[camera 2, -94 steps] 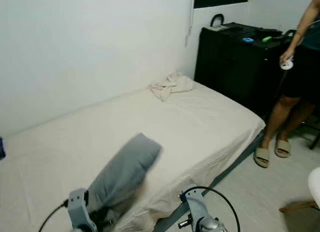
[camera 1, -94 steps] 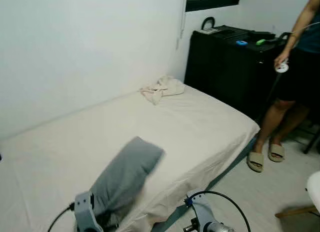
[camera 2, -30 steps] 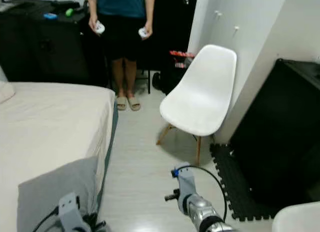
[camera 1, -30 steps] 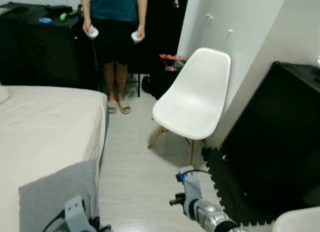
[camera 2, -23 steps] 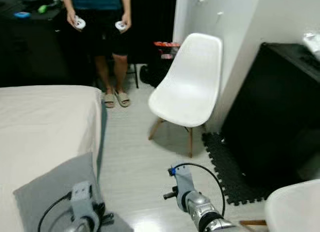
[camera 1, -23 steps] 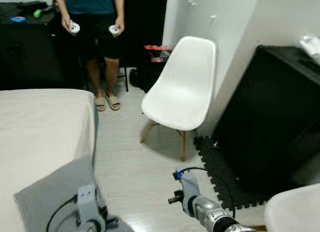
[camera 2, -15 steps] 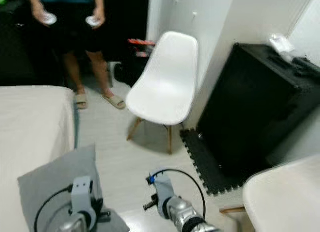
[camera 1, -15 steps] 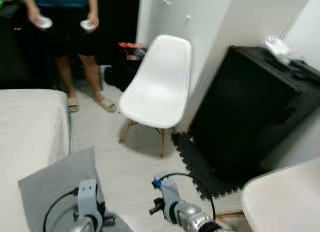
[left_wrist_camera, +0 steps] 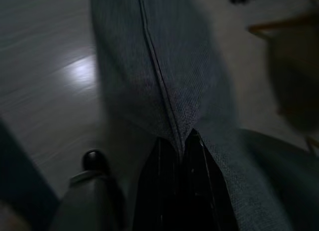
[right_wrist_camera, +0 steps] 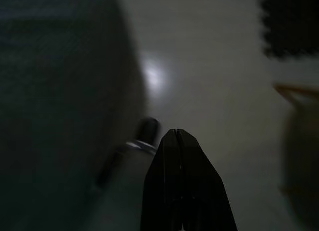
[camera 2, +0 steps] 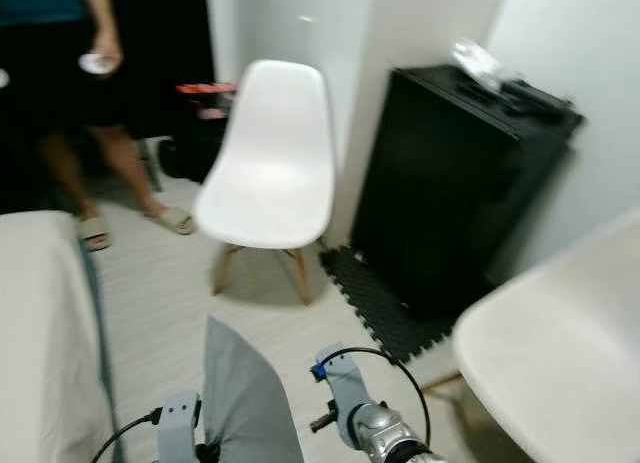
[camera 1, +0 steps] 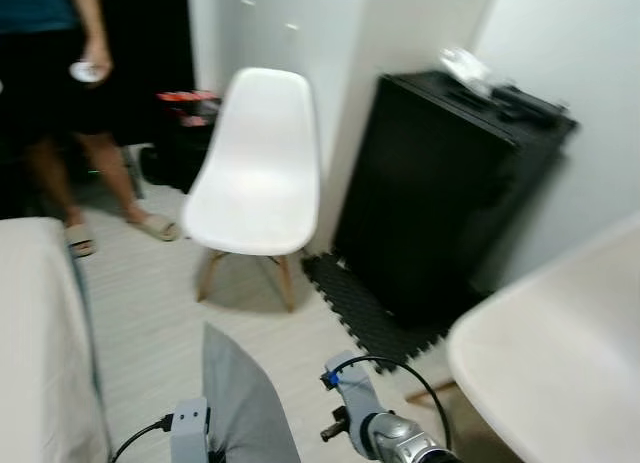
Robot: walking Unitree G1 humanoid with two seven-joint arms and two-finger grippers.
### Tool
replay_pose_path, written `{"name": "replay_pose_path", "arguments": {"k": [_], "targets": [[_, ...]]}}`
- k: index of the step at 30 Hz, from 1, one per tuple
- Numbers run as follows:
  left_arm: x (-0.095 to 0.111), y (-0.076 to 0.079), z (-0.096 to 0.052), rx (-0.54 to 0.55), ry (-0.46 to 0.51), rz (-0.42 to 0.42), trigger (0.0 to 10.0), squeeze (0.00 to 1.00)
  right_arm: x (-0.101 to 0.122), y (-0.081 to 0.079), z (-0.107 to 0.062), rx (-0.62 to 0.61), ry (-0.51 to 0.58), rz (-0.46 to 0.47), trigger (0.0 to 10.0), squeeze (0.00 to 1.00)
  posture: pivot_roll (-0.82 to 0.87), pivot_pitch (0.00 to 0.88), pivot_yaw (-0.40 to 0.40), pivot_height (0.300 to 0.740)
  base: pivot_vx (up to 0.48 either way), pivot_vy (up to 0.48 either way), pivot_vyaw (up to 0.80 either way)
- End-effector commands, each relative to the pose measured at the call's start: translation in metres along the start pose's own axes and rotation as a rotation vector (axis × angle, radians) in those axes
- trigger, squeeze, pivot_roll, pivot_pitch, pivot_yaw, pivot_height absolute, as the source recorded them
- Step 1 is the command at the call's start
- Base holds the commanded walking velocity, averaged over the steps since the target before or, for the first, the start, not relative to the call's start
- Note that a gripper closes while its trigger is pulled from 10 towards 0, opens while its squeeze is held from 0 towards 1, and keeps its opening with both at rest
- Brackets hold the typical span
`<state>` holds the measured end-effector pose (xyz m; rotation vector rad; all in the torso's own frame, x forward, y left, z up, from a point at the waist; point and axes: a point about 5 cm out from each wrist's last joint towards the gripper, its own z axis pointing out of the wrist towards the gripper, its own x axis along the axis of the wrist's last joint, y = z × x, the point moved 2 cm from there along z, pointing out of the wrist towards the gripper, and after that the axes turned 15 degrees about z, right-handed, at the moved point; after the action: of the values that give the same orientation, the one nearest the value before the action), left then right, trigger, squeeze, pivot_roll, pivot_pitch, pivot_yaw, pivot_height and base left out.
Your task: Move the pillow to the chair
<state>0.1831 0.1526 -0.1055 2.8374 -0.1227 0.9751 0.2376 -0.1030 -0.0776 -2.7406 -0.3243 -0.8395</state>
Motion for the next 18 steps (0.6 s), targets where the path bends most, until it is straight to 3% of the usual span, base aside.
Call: {"name": "replay_pose_path", "arguments": {"k": [1, 10, 18], "targets": [[0.0029, 0.001, 0.0006, -0.009, 0.011, 0.015, 10.0, 0.0, -0.0075, 0.0022, -0.0007, -0.009, -0.033, -0.022, 10.0, 0.0, 0.04, 0.0, -0.109, 0.716, 0.0, 0.0, -0.76], [0.003, 0.0033, 0.0009, -0.005, 0.019, -0.016, 10.0, 0.0, -0.0144, 0.0084, -0.0026, -0.022, -0.062, -0.057, 10.0, 0.0, 0.05, 0.0, -0.124, 0.716, 0.0, 0.0, -0.76], [-0.0002, 0.0017, -0.0001, 0.004, 0.015, -0.04, 10.0, 0.0, -0.0076, 0.001, -0.0006, 0.006, -0.052, -0.096, 10.0, 0.0, 0.08, 0.0, -0.144, 0.716, 0.0, 0.0, -0.76]]}}
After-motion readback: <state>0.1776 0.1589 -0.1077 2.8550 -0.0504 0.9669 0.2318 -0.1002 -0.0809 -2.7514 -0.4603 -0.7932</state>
